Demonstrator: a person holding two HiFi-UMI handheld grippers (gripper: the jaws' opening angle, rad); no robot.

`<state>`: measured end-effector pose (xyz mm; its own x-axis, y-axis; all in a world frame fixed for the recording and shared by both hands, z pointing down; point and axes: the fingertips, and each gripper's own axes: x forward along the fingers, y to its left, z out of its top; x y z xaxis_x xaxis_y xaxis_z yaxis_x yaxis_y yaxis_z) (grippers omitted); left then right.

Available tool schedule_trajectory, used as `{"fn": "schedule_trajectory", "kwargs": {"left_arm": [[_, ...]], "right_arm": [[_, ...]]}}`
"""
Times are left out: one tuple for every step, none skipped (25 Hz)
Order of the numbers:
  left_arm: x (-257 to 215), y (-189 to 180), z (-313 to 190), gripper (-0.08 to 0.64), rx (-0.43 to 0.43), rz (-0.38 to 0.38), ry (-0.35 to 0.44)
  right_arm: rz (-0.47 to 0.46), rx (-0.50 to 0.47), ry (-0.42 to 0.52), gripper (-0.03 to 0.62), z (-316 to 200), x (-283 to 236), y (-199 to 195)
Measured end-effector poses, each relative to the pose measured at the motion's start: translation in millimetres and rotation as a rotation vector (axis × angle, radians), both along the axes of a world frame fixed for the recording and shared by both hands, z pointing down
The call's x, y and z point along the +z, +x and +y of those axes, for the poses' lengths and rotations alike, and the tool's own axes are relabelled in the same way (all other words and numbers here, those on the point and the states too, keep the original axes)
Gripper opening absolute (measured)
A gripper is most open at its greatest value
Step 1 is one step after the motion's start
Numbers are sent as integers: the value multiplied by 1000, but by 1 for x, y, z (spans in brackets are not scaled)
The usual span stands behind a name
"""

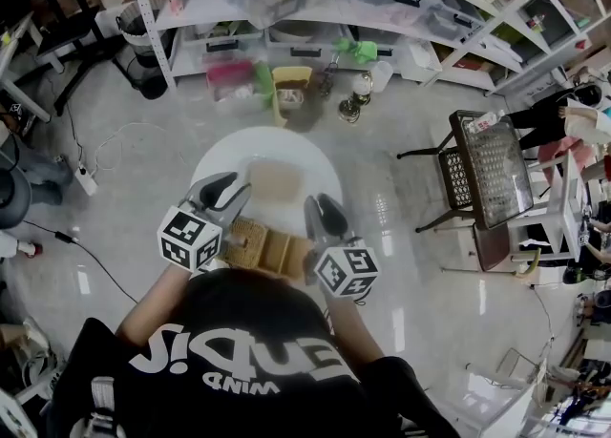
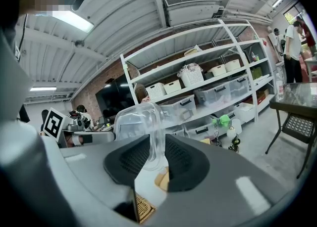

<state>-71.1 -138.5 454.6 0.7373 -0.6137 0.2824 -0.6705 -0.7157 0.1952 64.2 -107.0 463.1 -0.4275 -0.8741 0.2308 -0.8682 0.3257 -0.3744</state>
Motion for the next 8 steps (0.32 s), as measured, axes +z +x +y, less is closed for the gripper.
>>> {"fn": "schedule_trajectory", "kwargs": {"left_arm": [[0,1,0,138,0,-1,0],[1,1,1,138,1,-3,0],[1,2,1,138,1,-3,0],[2,3,1,138,1,-4,-1],[3,4,1,138,0,-6,-1],[3,5,0,138,0,-7,-1],[4,6,0,138,-1,-8,-2],[4,7,-1,137,-1,-10,-2]], "right_arm": [[0,0,-1,87,0,0,1],[-2,1,-1,87,1,1,1],[-3,1,-2,87,1,2,2],[-4,0,-2,88,1,3,3],[-5,0,-3,87,1,3,4],[-5,0,-4,87,0,4,5],[-5,0,-5,87,0,5,6],[-4,0,-6,87,-1,5,7]]}}
